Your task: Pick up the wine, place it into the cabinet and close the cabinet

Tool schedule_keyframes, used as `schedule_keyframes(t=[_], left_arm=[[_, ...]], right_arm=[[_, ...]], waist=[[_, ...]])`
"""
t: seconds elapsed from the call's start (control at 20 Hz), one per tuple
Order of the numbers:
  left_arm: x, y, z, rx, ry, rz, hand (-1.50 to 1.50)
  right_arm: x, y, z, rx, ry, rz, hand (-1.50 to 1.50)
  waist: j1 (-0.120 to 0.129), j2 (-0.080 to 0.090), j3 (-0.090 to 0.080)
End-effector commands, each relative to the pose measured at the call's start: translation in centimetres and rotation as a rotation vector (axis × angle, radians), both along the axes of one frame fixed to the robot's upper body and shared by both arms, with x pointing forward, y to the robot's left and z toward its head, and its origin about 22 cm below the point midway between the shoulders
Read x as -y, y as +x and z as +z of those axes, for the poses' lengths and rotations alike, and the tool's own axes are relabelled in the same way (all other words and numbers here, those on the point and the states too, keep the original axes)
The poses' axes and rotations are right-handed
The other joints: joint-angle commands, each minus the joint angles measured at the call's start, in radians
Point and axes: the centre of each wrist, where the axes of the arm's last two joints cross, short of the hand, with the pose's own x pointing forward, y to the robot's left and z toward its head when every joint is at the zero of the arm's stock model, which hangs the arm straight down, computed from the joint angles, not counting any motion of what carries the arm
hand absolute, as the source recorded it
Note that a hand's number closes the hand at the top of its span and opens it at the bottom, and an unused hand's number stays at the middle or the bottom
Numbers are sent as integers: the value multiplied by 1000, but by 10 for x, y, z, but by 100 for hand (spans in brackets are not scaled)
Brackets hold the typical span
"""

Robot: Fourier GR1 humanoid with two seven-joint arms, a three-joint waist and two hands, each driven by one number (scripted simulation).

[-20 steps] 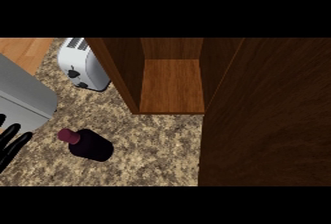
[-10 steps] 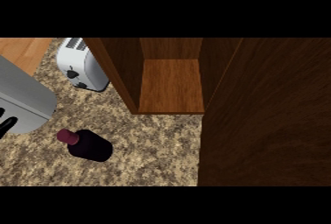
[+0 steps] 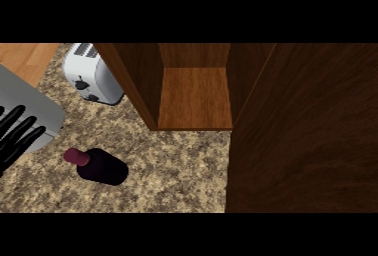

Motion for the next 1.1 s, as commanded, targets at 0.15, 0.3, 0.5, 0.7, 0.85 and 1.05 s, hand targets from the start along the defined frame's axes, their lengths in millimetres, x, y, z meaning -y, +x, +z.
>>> schedule_keyframes(t=[0.15,0.3,0.5,0.7,0.85,1.05], left_arm=[[-10,7,-44,-60,17,-24,-150],[7,20,-70,-64,10,-15,-150],[-11,14,-85,-45,30,45,-150],[-27,20,-73,-12,50,83,-150],[-2,40,-87,-21,34,62,-150],[-17,27,-125,-68,45,57,-150]], right_arm=[[-1,-43,12,35,39,71,-150],[8,-27,15,54,18,52,-150],[-4,-32,6,45,28,42,-150],[4,-19,19,62,35,57,-150],[-3,-34,27,60,30,57,-150],[6,-36,32,48,21,61,-150]], waist=[[-3,-1,0],[-3,1,0],[2,0,0],[6,0,0],[0,0,0],[-3,0,-1]])
